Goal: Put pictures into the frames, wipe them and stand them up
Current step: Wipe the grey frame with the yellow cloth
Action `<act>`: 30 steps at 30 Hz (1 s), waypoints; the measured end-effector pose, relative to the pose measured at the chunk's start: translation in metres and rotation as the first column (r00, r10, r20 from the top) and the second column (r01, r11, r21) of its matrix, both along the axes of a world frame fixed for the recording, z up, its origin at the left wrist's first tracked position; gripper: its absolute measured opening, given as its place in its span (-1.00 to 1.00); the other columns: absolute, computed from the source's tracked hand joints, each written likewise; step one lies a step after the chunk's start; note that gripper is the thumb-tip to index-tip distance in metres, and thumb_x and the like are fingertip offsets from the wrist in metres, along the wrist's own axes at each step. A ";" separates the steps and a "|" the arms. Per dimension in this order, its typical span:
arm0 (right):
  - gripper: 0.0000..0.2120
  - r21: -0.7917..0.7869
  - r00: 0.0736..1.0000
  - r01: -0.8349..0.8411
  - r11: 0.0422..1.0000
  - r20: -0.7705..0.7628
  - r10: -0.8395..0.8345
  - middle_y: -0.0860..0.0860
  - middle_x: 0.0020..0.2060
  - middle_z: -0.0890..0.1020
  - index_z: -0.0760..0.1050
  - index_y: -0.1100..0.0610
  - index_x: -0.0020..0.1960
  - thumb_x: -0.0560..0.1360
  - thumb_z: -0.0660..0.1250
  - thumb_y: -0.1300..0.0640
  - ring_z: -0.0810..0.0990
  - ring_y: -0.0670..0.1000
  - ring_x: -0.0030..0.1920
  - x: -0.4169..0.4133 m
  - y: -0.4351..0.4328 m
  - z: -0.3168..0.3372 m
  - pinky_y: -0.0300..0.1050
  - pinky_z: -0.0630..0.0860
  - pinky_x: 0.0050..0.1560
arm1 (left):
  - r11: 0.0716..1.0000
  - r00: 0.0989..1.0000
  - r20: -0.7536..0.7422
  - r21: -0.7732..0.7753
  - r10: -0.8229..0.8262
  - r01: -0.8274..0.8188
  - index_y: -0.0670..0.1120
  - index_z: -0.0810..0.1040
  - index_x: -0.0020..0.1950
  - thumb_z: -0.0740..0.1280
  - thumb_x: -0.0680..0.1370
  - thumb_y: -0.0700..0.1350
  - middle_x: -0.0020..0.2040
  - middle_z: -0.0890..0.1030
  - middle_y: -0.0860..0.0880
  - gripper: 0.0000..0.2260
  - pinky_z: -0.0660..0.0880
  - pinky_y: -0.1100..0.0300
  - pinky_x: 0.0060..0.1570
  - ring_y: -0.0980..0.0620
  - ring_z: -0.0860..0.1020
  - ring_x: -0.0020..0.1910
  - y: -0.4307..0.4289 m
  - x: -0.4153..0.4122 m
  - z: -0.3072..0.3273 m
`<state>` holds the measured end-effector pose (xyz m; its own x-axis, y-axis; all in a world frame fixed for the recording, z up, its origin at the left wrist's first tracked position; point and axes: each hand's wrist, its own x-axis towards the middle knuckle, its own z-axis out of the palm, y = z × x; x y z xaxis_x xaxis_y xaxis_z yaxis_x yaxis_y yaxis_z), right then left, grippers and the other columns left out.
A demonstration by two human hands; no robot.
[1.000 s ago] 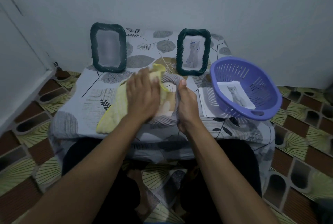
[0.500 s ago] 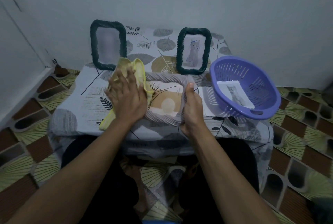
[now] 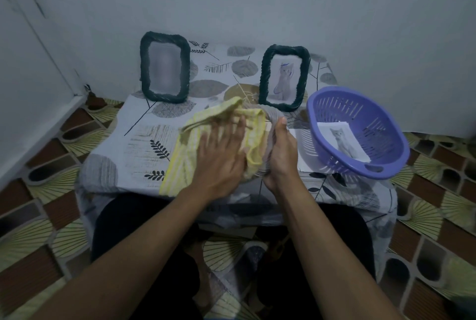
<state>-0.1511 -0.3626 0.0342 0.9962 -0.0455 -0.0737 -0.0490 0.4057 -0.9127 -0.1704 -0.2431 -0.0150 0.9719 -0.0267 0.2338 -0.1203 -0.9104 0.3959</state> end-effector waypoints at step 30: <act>-0.51 0.096 0.997 -0.059 0.994 -0.043 0.063 0.24 0.17 0.65 0.56 0.28 0.26 0.69 0.10 -0.09 0.61 0.21 0.24 0.006 0.012 -0.019 0.23 0.45 0.36 | 0.990 0.994 -0.087 -0.120 0.069 -0.079 0.03 -0.41 0.56 -0.33 0.45 0.21 0.60 -0.32 -0.10 -0.30 -0.31 -0.15 0.49 -0.16 -0.32 0.57 -0.022 0.014 0.016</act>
